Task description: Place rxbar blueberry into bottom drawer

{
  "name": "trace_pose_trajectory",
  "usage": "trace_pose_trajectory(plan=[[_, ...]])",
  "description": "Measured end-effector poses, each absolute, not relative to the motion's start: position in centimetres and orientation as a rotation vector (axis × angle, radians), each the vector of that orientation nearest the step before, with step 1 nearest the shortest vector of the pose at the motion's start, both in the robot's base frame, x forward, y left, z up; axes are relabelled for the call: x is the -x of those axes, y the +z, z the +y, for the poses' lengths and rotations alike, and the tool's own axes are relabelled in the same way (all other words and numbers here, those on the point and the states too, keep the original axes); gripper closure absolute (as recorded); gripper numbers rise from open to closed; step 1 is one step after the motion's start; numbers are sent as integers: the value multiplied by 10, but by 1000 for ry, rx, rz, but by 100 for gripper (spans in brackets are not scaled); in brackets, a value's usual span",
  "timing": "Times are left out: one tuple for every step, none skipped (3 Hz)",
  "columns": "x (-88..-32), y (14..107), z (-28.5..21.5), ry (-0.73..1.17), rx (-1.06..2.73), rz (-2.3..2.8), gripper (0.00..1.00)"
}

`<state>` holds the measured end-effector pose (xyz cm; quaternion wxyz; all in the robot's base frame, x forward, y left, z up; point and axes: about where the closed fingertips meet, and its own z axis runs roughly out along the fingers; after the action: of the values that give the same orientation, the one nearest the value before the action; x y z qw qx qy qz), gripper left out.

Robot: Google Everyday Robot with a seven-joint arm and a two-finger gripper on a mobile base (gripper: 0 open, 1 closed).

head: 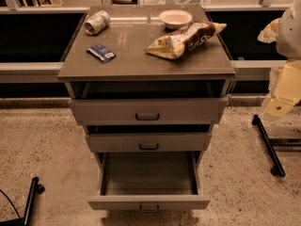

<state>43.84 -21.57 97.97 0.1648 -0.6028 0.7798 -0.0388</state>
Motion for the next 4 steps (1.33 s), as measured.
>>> trace_pose_trajectory(plan=[[-438,980,-216,-111,1718,2222,0],[-479,982,-200,-97,1679,2182,0],[-567,986,-149,-53,1671,2038,0],[-658,975,-79,71,1598,1876,0]])
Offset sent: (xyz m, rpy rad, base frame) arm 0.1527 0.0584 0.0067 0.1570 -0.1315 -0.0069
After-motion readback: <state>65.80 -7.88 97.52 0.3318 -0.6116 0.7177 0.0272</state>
